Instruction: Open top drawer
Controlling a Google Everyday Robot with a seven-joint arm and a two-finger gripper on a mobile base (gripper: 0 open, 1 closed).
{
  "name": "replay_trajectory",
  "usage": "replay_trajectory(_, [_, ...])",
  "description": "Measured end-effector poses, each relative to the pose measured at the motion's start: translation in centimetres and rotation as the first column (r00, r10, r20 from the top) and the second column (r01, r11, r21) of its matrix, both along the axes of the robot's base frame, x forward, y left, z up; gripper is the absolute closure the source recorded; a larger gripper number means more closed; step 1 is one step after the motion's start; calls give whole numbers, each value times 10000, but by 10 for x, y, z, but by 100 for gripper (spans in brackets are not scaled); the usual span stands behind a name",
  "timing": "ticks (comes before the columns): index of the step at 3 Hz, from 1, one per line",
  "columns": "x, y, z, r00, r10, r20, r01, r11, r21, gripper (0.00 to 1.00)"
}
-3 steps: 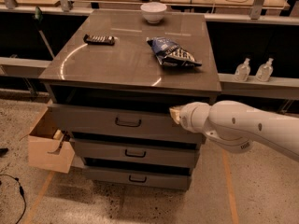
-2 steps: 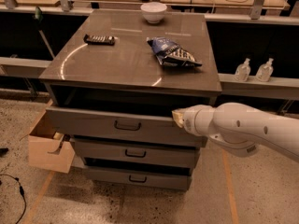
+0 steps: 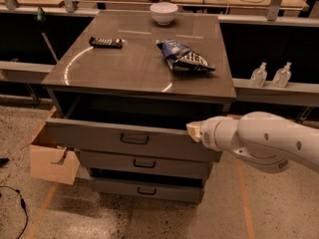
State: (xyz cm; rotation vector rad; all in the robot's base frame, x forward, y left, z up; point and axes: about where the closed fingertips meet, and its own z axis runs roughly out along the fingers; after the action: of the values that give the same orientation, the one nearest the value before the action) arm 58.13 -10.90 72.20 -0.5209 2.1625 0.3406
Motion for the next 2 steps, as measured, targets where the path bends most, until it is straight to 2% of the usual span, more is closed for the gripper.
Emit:
replay_trajectory(1, [-22,7,2,9984,377,-417,-368,9991,212,100])
replay_trajectory(2, [-35,14,12,9958,760,-504,-740,9965,399,100])
